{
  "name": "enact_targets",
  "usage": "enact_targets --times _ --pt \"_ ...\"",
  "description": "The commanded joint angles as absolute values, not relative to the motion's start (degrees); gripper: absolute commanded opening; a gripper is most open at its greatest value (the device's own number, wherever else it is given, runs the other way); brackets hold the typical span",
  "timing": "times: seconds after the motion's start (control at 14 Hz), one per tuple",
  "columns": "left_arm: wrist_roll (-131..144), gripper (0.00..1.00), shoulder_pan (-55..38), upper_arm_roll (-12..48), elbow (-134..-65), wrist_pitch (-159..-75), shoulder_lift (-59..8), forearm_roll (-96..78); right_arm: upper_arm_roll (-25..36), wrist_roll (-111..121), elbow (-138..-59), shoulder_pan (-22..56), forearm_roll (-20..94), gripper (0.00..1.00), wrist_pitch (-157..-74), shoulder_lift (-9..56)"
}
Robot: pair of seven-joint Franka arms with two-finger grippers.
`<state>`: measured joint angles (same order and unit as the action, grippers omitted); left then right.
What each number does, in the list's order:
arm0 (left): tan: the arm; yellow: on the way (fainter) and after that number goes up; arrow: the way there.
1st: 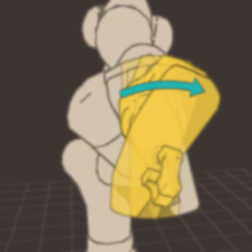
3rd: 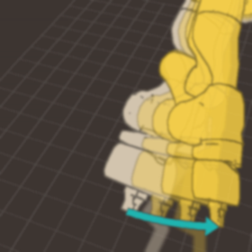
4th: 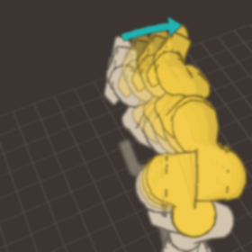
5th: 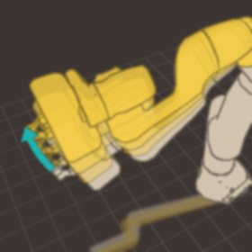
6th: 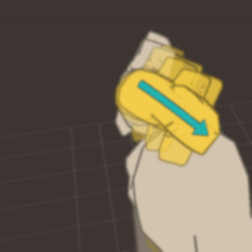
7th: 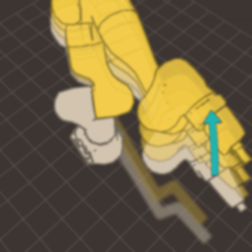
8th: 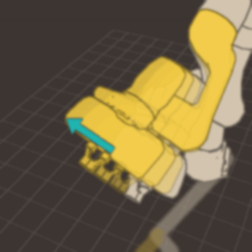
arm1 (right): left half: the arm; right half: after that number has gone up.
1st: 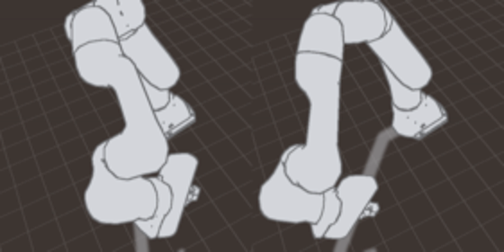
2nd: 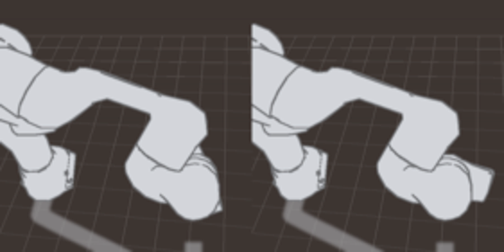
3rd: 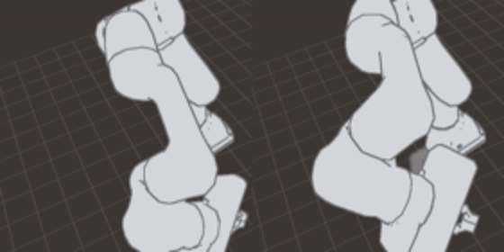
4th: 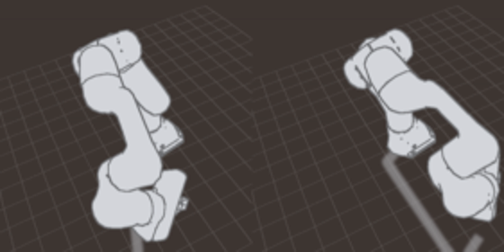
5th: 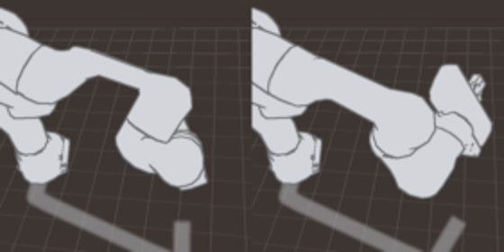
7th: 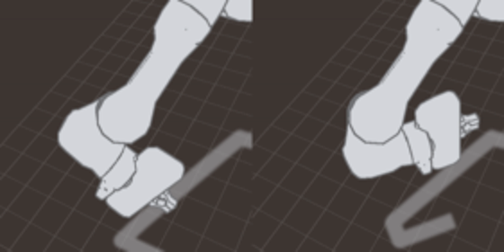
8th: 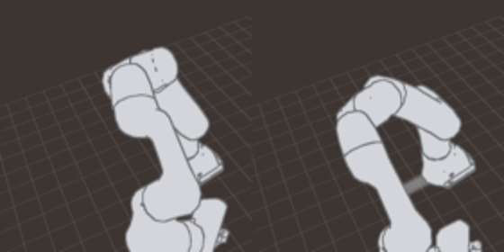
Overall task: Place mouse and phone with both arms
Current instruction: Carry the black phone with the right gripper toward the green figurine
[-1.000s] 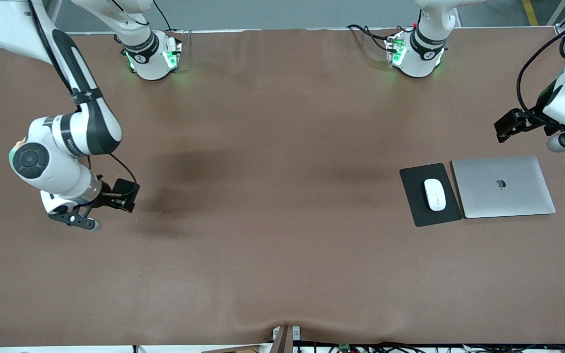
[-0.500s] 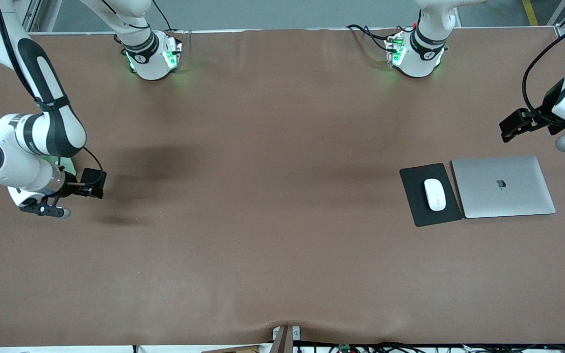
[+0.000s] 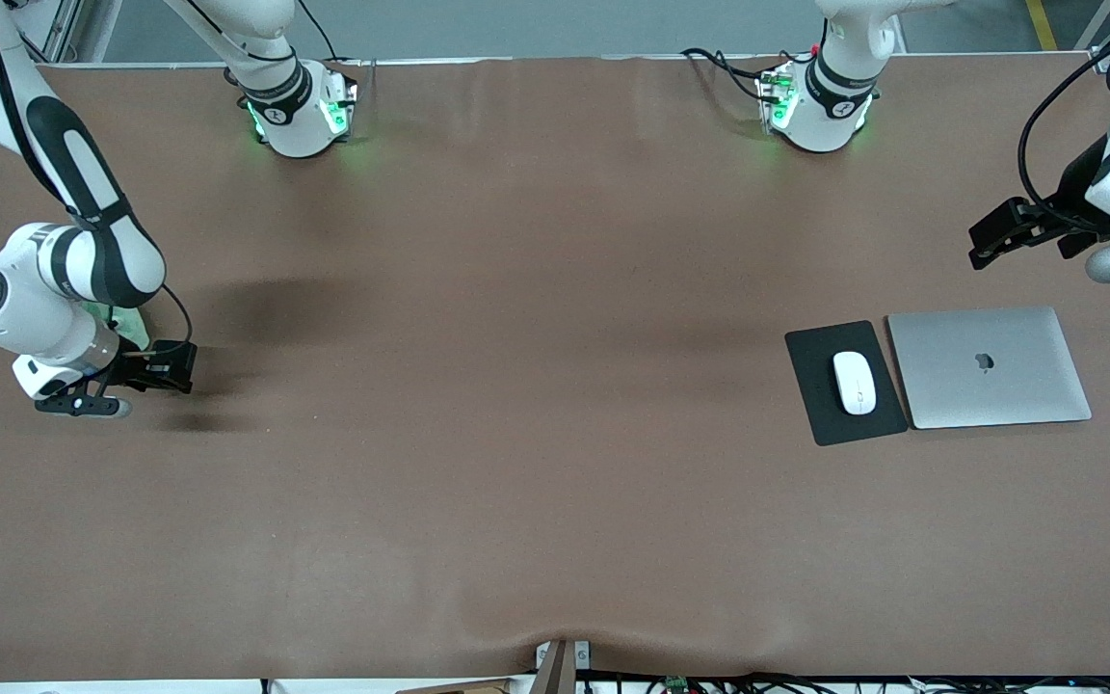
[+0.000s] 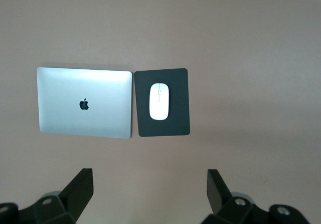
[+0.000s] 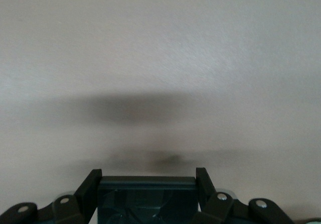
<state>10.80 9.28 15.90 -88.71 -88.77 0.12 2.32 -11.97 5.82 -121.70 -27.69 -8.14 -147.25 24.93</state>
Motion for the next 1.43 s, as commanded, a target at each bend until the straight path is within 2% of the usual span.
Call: enact_targets --times 0.0,0.71,1.0,1.36 --pt "7.04 1.00 9.93 15.73 -89.91 -87.63 1.76 0.97 -13.18 3.45 -122.25 -28.92 -8.44 0.00 -147.83 25.22" --pt "5.71 1.00 9.93 15.73 -89.83 -87.45 1.58 0.97 -12.75 2.90 -124.54 -29.09 -11.25 0.05 -153.98 27.07" --pt "5.71 1.00 9.93 15.73 -89.74 -87.45 1.49 1.05 -12.05 2.90 -124.63 -29.35 -12.39 0.11 -154.42 27.60" --pt "5.80 1.00 9.93 15.73 -89.82 -87.45 1.32 1.05 -11.43 2.90 -124.54 -29.88 -14.94 0.14 -154.86 27.51"
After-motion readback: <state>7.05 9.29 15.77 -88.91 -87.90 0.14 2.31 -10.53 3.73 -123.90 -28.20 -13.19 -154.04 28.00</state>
